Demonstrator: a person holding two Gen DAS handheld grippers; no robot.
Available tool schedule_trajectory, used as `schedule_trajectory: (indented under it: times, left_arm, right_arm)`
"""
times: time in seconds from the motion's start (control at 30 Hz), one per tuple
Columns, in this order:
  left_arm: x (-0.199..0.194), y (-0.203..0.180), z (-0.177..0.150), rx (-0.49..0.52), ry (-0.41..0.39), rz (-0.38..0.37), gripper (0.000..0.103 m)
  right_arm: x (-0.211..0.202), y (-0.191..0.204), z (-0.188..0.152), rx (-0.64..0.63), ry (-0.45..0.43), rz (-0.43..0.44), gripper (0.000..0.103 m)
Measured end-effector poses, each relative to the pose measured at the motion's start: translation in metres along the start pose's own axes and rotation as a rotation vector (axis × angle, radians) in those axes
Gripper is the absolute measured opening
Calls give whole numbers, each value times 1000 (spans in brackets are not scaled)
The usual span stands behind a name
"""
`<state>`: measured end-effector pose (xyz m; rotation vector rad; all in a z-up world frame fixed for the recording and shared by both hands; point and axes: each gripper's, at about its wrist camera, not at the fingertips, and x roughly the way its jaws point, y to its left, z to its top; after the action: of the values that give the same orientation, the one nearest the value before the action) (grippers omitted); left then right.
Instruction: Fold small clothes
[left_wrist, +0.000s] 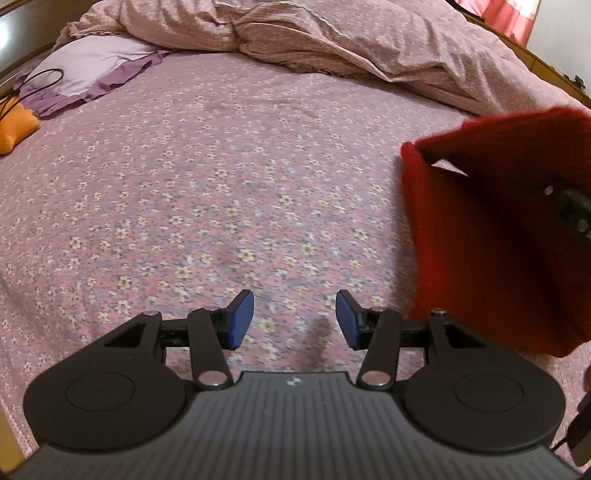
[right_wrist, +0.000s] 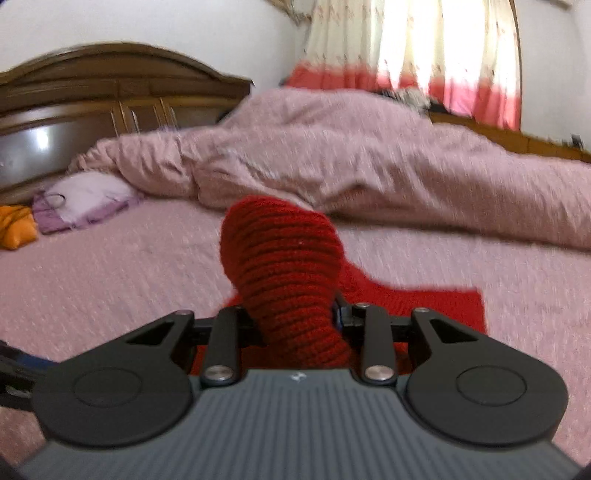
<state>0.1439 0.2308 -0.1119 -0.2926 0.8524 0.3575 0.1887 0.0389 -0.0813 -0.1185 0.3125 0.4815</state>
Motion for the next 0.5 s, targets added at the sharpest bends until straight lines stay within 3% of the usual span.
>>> schedule_trajectory:
  times: [0.1, 0.2, 0.3, 0.4, 0.5]
  left_arm:
    - [1, 8, 2, -24, 3, 9, 55]
    - [-2, 13, 4, -32, -6, 13, 55]
    - [-9, 17, 7, -27, -27, 3, 55]
    - [-15, 19, 12, -37, -41, -5, 55]
    - [-23, 16, 19, -52, -62, -28, 55]
  right_arm:
    - [-6, 24, 2, -150, -46, 36, 32]
    - [4, 44, -14, -267, 22, 53, 33]
    - [4, 47, -30, -263, 43, 74, 42]
    - [-5, 45, -28, -234, 42, 117, 61]
    - [-18, 37, -23, -134, 39, 180, 65]
